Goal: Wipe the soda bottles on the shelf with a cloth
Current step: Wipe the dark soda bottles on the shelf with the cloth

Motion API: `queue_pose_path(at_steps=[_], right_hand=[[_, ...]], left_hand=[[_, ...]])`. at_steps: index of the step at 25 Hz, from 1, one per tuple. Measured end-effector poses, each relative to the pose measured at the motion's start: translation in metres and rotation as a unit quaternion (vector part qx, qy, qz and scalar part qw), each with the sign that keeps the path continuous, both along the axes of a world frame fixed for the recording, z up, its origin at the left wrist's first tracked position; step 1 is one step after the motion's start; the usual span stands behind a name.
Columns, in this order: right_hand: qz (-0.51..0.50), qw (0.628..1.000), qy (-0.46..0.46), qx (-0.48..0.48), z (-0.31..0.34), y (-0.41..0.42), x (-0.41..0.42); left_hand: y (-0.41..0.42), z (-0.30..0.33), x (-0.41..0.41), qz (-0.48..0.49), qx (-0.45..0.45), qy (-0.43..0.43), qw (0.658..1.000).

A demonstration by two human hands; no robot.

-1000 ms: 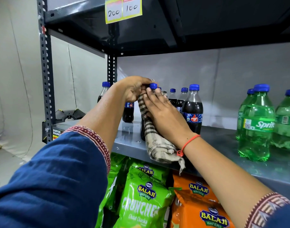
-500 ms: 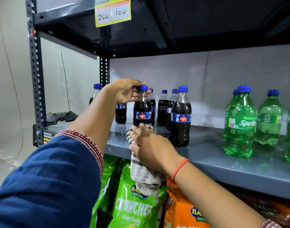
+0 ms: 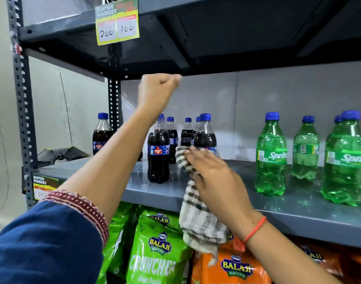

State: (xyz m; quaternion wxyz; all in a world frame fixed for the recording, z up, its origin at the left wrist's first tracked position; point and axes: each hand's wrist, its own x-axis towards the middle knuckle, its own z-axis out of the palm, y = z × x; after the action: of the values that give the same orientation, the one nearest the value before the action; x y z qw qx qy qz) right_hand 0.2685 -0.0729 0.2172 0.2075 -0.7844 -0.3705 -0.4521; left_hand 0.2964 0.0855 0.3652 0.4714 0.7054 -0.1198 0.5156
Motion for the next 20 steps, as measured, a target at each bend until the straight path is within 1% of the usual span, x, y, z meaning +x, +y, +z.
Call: queue_pose_path(at_steps=[1, 2, 4, 5, 7, 9, 11, 12, 13, 15, 16, 17, 20], right_hand=[[-0.013, 1.000, -0.018, 0.021, 0.004, -0.005, 0.002], [-0.020, 0.999, -0.033, 0.035, 0.007, -0.009, 0.004], [-0.027, 0.998, -0.049, 0.028, 0.014, -0.012, 0.009], [-0.030, 0.998, -0.053, 0.002, 0.017, -0.013, 0.013], [-0.036, 0.995, -0.040, -0.086, 0.020, -0.013, 0.025], [-0.033, 0.985, -0.015, -0.171, 0.018, -0.014, 0.039], [-0.029, 0.974, -0.041, -0.223, 0.024, -0.015, 0.052], [-0.030, 0.969, -0.067, -0.236, 0.030, -0.016, 0.057], [-0.032, 0.969, -0.089, -0.228, 0.037, -0.016, 0.060], [-0.047, 0.980, -0.101, -0.165, 0.047, -0.014, 0.059], [-0.052, 0.982, -0.098, -0.150, 0.044, -0.012, 0.059], [-0.047, 0.981, -0.097, -0.162, 0.038, -0.011, 0.058], [-0.025, 0.953, -0.113, -0.279, 0.030, -0.014, 0.058]], left_hand=[[-0.016, -0.001, 0.001, -0.025, 0.034, 0.016, 0.999], [-0.029, -0.003, 0.005, -0.053, 0.054, 0.051, 0.996], [-0.044, -0.012, 0.019, -0.086, 0.063, 0.156, 0.982], [-0.046, -0.017, 0.026, -0.109, 0.060, 0.208, 0.970], [-0.046, -0.023, 0.038, -0.187, 0.008, 0.262, 0.947], [-0.045, -0.024, 0.043, -0.235, -0.046, 0.281, 0.930], [-0.044, -0.022, 0.045, -0.248, -0.055, 0.291, 0.923], [-0.043, -0.021, 0.045, -0.251, -0.056, 0.299, 0.919], [-0.044, -0.020, 0.044, -0.251, -0.058, 0.307, 0.916], [-0.044, -0.020, 0.043, -0.250, -0.060, 0.318, 0.913], [-0.044, -0.020, 0.043, -0.253, -0.057, 0.322, 0.911], [-0.043, -0.020, 0.043, -0.260, -0.054, 0.324, 0.908], [-0.040, -0.019, 0.043, -0.271, -0.044, 0.322, 0.906]])
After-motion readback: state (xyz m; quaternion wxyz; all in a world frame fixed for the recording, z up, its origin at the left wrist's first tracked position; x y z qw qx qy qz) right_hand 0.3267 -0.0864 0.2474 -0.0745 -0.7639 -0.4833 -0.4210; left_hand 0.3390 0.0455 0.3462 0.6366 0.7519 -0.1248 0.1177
